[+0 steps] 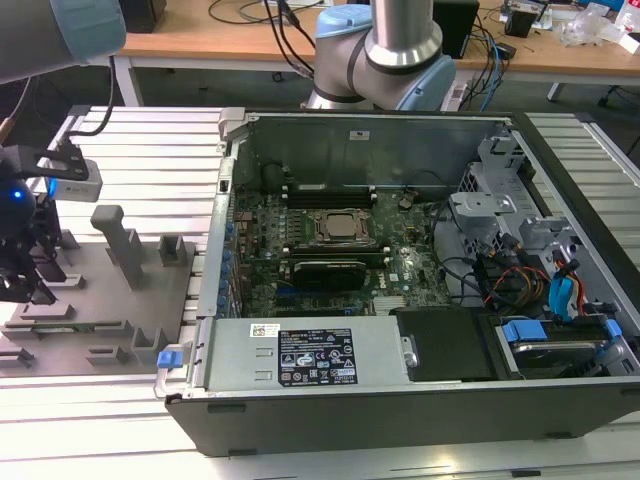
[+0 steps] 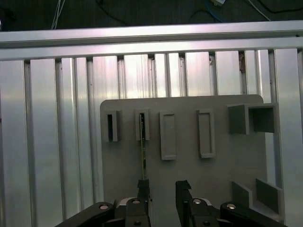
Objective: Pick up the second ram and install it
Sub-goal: 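Pick up the second ram and move it above second insertion slot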
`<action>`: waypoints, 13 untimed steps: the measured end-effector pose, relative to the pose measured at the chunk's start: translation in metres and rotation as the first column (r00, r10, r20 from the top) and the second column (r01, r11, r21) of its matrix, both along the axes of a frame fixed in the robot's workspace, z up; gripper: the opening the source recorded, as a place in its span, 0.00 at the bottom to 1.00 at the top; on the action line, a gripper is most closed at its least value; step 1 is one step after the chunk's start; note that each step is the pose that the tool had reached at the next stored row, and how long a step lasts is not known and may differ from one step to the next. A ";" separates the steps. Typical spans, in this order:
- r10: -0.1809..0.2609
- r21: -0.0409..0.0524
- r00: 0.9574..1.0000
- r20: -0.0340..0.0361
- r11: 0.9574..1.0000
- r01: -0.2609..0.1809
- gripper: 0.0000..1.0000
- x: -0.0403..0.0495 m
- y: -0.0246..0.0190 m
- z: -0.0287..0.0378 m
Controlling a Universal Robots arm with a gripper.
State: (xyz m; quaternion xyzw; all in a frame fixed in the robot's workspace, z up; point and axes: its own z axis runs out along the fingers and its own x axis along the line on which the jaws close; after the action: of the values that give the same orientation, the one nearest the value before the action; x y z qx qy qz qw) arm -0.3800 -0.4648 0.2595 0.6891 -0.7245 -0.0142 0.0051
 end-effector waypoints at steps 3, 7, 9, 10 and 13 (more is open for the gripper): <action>0.000 0.000 1.000 0.000 1.000 0.000 0.36 0.0000 -0.0001 -0.0027; 0.000 0.000 1.000 0.000 1.000 0.000 0.36 0.0000 -0.0001 -0.0064; 0.000 0.000 1.000 0.000 1.000 0.000 0.36 0.0000 -0.0002 -0.0078; 0.000 0.000 1.000 0.000 1.000 0.000 0.36 0.0000 -0.0003 -0.0096; 0.000 0.000 1.000 0.000 1.000 0.000 0.36 0.0000 -0.0012 -0.0139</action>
State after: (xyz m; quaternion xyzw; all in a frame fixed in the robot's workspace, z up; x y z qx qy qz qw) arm -0.3801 -0.4661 0.2456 0.6892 -0.7244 -0.0142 0.0051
